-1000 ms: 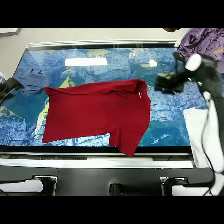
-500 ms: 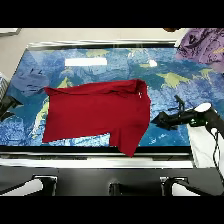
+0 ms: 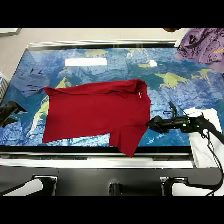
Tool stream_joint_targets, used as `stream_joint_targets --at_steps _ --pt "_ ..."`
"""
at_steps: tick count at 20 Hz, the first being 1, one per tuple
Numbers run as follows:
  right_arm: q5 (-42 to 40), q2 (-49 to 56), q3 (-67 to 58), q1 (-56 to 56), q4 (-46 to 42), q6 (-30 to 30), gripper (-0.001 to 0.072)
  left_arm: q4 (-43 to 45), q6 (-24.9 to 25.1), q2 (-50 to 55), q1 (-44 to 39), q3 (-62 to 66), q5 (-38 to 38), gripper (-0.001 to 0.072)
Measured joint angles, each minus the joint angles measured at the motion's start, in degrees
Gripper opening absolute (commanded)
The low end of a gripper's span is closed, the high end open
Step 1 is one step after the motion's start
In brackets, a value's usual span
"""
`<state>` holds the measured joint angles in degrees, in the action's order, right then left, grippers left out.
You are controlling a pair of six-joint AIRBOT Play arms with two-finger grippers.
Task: Fold the clothes and pants, and hang the long-sleeved shirts on hangers.
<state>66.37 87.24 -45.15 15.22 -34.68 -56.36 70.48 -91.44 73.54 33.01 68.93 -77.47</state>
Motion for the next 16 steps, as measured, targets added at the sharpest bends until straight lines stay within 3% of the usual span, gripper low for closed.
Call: stream_joint_targets --at_steps 2,4,5,10,16 --pt "-0.1 1.2 0.1 -0.9 0.9 0.9 0.0282 0.0 0.0 -0.6 0.3 0.0 -0.8 0.0675" --pt "-1.7 2.0 0.1 -1.9 1.0 1.3 0.0076 0.1 0.0 -1.3 1.3 -0.1 -1.5 0.0674" --pt "-2.6 2.2 0.2 -2.3 1.0 1.5 0.0036 0.0 0.3 -1.6 2.0 -0.2 -1.5 0.0675" --pt "-4.3 2.1 0.1 -2.6 2.3 1.7 0.0023 -5.2 7.5 -2.8 9.8 -5.1 -1.3 0.0674" --pt "-3.5 -1.4 0.1 -2.6 2.6 1.7 0.0022 -13.5 17.2 -3.0 15.6 -22.4 1.5 0.0675"
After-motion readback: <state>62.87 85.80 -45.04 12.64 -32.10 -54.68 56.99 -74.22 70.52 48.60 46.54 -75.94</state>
